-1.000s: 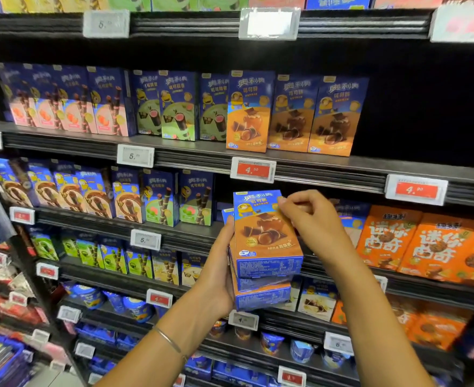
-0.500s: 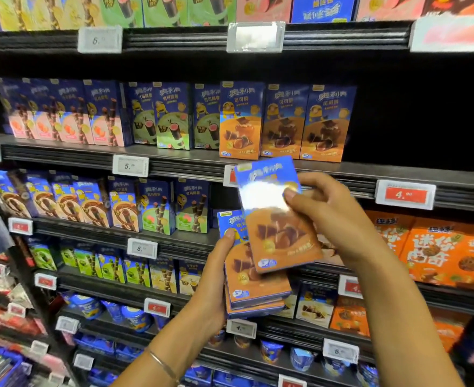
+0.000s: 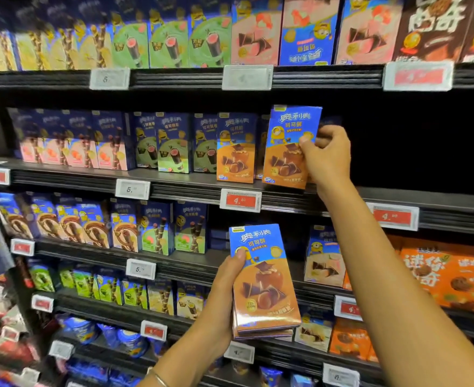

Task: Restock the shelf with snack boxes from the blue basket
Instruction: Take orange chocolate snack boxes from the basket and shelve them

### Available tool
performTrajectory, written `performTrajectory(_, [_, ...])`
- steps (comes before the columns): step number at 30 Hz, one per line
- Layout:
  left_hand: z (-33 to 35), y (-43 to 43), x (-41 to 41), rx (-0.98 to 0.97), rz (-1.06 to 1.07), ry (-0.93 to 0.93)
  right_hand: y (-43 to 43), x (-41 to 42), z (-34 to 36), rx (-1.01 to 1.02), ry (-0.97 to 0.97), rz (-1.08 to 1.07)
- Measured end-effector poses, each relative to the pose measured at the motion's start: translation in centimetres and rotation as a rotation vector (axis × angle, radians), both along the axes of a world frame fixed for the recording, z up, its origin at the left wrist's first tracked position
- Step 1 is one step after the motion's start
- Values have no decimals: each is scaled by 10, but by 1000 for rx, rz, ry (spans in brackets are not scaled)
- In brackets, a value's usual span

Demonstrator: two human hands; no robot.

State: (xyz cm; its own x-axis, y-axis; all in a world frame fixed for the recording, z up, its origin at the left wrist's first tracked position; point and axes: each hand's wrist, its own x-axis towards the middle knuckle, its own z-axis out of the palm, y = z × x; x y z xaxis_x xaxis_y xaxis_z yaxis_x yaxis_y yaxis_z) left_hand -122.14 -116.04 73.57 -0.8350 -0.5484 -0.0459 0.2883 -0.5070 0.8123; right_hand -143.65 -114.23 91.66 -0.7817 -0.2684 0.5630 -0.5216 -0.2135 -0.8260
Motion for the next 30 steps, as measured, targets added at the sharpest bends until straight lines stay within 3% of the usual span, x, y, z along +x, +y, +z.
performTrajectory(16, [17, -4, 0, -44, 30, -12, -37, -15, -27, 278, 217, -227])
performTrajectory(24, [26, -10, 0, -109, 97, 35, -37, -10, -28, 278, 187, -178])
performTrajectory(28, [34, -15, 1, -129, 171, 78, -8, 13, -30, 121, 183, -131])
performTrajectory(30, [36, -18, 2, -147, 184, 84, 13, 32, -34, 61, 158, 19])
